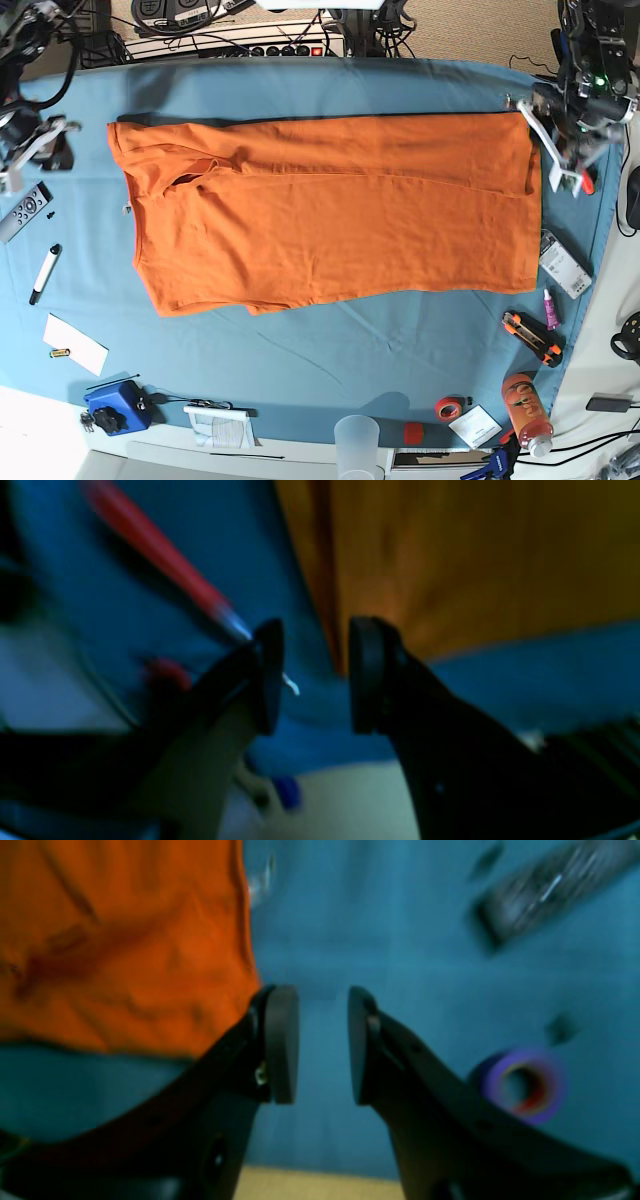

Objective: Layout the t-shirt on the table in an organized manner, then fold the t-shirt properly
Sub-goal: 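Release the right gripper and move it to the shirt's hem corner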

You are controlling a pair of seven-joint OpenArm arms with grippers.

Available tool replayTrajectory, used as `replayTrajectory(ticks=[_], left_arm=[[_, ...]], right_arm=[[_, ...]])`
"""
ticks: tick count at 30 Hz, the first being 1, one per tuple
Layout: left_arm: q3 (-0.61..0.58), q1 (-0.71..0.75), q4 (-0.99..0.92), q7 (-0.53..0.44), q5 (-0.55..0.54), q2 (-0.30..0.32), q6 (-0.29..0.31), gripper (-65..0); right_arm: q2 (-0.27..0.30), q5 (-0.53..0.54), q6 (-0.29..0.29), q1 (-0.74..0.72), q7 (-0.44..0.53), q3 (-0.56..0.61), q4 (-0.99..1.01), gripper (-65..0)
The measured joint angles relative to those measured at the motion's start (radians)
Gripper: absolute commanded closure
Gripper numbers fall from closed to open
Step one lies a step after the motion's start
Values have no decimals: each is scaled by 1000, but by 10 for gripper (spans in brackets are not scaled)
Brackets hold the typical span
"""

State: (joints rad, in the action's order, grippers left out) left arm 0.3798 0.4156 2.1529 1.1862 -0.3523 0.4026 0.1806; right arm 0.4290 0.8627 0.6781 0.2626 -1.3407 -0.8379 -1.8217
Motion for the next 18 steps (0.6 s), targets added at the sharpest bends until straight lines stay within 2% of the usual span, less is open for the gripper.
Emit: replayTrajectory(ticks=[2, 3, 5, 7, 9, 13, 15, 18], left_arm=[[0, 2, 42, -61, 32, 0, -10, -226], [0, 3, 52, -107, 42, 0, -34, -226], [0, -5, 55, -183, 56, 0, -75, -226], [0, -28, 48, -158, 69, -1, -80, -226], [0, -61, 14, -146, 71, -3, -83, -226], [0, -100, -68, -146, 72, -3, -82, -226], [0, -114, -106, -145, 72, -3, -76, -226], [0, -126, -138, -148, 72, -3, -76, -226]], right_arm=[[2, -50, -5, -34, 55, -1, 0, -174], [0, -71, -24, -58, 67, 2, 0, -174], [0, -134, -27, -125, 81, 22, 0, -174], [4, -222, -31, -196, 87, 71, 2, -174], [20, -266, -53, -256, 134, 152, 40, -174], [66, -394, -80, -405, 231, 345, 233, -174], [78, -436, -91, -484, 302, 423, 360, -174], [77, -446, -85, -613, 319, 518, 523, -174]])
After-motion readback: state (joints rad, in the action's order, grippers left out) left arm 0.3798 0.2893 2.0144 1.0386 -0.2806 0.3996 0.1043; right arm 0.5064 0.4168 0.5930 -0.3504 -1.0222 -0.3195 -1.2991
